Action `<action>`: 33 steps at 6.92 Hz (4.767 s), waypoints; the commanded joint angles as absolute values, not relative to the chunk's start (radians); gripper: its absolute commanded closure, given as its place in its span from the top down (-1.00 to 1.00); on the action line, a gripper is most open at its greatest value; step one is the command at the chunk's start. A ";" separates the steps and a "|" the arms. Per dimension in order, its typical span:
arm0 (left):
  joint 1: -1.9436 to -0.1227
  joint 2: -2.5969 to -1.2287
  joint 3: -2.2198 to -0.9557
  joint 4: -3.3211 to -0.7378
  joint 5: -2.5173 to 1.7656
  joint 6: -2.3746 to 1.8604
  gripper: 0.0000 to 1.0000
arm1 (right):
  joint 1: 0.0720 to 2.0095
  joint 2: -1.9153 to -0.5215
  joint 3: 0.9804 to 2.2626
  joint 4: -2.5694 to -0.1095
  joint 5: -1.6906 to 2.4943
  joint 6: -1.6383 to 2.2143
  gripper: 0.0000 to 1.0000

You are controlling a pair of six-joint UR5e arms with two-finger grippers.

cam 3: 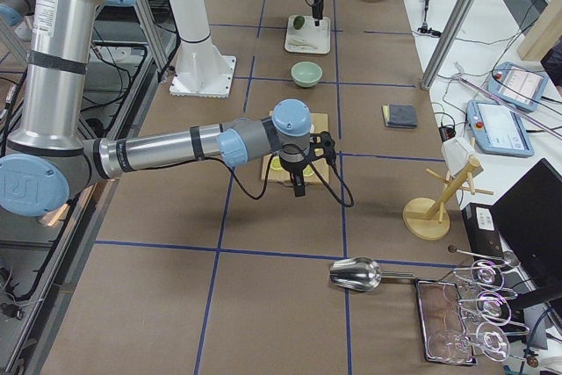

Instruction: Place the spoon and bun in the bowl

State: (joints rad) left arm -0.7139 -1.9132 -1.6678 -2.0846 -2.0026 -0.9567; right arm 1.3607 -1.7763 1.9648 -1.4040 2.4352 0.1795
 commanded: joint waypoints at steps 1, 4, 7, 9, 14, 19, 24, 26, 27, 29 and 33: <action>-0.646 -1.942 -1.610 -2.056 -1.974 -0.957 0.83 | 1.359 -1.776 1.960 -1.405 2.437 0.181 1.00; -0.632 -1.948 -1.608 -2.054 -1.974 -0.945 -0.39 | 1.359 -1.776 1.953 -1.405 2.437 0.181 1.00; -0.634 -1.950 -1.617 -2.059 -1.976 -0.936 -1.00 | 1.359 -1.776 1.953 -1.407 2.437 0.181 1.00; -0.635 -1.976 -1.633 -2.059 -1.977 -0.936 -1.00 | 1.359 -1.778 1.951 -1.407 2.439 0.181 1.00; -0.620 -2.286 -1.532 -2.066 -1.953 -1.061 -1.00 | 1.350 -1.775 1.953 -1.404 2.463 0.195 1.00; -0.546 -2.355 -1.410 -2.177 -1.822 -1.066 -1.00 | 1.264 -1.718 1.953 -1.396 2.523 0.272 1.00; -0.586 -2.209 -1.535 -2.163 -1.809 -1.016 0.90 | 0.832 -1.415 1.950 -1.269 2.197 1.009 1.00; -0.688 -2.102 -1.636 -2.117 -1.914 -0.939 0.73 | 0.691 -1.376 1.913 -1.278 1.968 1.061 0.94; -0.704 -2.064 -1.667 -2.100 -1.908 -0.937 0.74 | 0.690 -1.323 1.837 -1.281 1.956 1.069 0.86; -0.712 -2.043 -1.692 -2.100 -1.881 -0.945 0.74 | 0.674 -1.290 1.755 -1.275 1.899 1.074 0.87; -0.712 -2.042 -1.703 -2.100 -1.881 -0.946 0.75 | 0.666 -1.301 1.756 -1.279 1.898 1.074 -0.08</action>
